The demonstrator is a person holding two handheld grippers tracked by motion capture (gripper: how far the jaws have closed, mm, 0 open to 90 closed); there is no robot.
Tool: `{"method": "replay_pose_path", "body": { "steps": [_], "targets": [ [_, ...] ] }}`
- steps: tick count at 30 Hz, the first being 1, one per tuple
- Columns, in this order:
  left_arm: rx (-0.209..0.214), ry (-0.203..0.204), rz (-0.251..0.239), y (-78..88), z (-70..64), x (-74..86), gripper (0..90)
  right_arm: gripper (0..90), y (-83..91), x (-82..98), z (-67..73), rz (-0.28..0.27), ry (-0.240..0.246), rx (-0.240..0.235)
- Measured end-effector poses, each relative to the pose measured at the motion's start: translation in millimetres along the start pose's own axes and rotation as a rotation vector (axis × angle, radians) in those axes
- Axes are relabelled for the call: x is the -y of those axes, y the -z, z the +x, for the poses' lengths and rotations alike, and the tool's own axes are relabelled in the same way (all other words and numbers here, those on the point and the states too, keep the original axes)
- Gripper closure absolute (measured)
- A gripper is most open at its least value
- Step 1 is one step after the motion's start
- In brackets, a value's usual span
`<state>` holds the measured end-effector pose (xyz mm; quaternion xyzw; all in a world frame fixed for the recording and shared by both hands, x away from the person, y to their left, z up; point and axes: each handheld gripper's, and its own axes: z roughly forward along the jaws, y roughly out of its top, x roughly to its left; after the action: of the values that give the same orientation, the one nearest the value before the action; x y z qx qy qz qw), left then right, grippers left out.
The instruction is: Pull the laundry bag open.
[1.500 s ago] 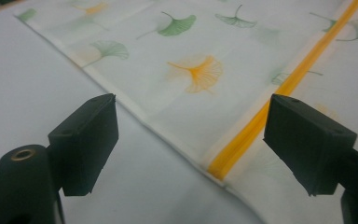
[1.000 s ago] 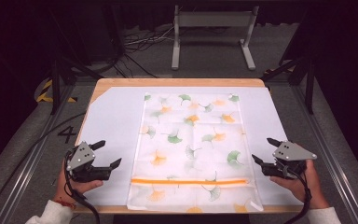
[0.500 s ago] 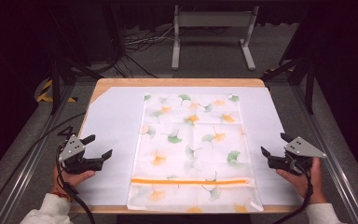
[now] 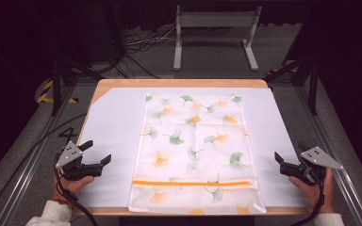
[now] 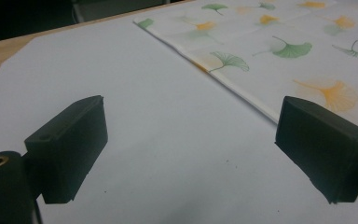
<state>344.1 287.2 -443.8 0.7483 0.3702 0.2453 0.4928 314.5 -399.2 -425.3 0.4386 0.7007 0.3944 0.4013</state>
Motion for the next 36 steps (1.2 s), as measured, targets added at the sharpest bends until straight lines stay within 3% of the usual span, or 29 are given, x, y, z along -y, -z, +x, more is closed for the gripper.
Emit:
{"method": "replay_pose_path", "body": {
  "steps": [8, 17, 36],
  "targets": [
    [-0.003, -0.009, -0.007, 4.9, -1.0, 0.2, 8.9, 9.5, -0.5, -1.8, 3.5, -0.018, -0.006, -0.005],
    [-0.008, -0.014, -0.013, 9.1, -1.5, -0.3, 8.0, 9.3, -4.5, -6.3, 14.3, -0.014, 0.029, -0.029],
    [-0.006, -0.017, 0.007, 4.0, -2.2, -0.8, 7.9, 8.9, -8.1, -4.9, 16.3, -0.003, 0.048, -0.034]
  ]
}}
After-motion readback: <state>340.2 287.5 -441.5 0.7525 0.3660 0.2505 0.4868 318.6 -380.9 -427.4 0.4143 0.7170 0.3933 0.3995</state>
